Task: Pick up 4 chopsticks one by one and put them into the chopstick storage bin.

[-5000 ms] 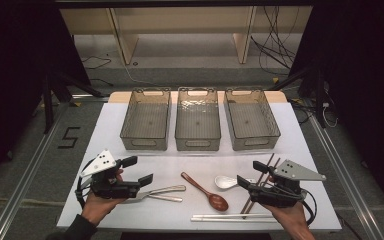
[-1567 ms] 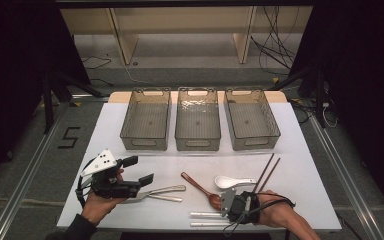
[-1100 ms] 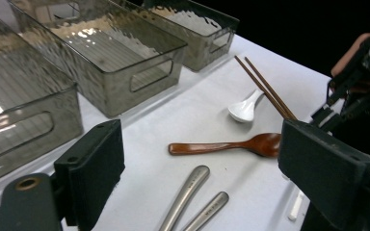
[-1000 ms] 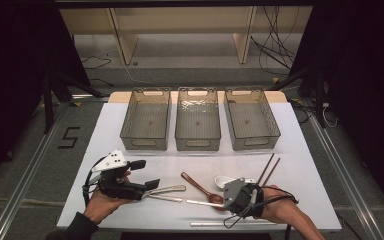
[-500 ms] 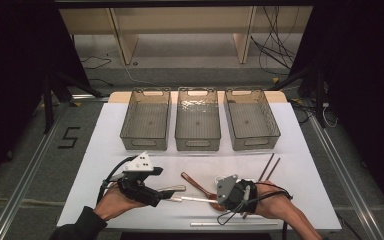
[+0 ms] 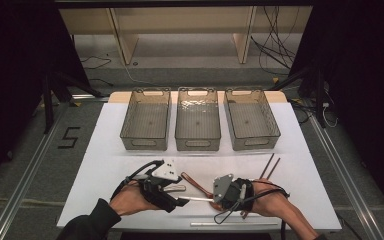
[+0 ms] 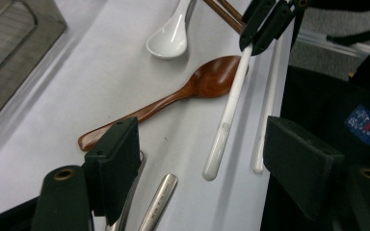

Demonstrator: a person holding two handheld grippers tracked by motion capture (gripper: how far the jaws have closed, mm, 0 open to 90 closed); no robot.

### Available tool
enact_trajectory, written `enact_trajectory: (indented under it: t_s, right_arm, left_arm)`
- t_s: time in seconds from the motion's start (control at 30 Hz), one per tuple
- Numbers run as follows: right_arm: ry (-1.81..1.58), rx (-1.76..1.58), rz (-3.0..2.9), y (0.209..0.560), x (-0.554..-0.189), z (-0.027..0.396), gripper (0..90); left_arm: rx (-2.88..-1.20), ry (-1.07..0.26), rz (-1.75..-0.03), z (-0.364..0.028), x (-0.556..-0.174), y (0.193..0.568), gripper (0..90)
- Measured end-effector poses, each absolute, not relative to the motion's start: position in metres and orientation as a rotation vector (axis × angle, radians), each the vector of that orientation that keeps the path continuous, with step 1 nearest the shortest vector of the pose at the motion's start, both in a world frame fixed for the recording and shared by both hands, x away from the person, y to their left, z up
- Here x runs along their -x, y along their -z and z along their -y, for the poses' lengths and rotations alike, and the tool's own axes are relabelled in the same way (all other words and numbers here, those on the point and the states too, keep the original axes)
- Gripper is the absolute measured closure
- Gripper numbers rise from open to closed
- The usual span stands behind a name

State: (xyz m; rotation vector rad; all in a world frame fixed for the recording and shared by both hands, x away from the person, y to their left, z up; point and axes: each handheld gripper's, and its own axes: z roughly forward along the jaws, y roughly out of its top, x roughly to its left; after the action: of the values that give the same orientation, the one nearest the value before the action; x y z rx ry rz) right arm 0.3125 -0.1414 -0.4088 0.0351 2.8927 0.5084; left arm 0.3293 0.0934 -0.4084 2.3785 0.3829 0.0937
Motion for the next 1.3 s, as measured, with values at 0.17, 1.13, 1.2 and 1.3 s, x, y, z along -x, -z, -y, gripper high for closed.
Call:
enact_trajectory:
  t_s: [0.17, 1.13, 1.2, 1.3]
  right_arm:
    - [-0.508, -0.019, -2.893, 0.409, -0.312, 0.14, 85.7]
    - [-0.507, 0.063, -2.882, 0.407, -0.305, 0.126, 85.6]
    - [-0.504, 0.061, -2.886, 0.407, -0.305, 0.126, 85.7]
    - [-0.506, 0.074, -2.895, 0.407, -0.304, 0.126, 85.7]
  left_arm:
    - [-2.431, -0.098, -0.341, -0.087, -0.329, 0.414, 31.4]
    - [-2.544, -0.09, -0.138, -0.064, -0.322, 0.42, 67.0]
    - [-2.543, -0.078, -0.137, -0.063, -0.322, 0.421, 68.1]
    - [-2.547, -0.069, -0.128, -0.062, -0.321, 0.421, 71.6]
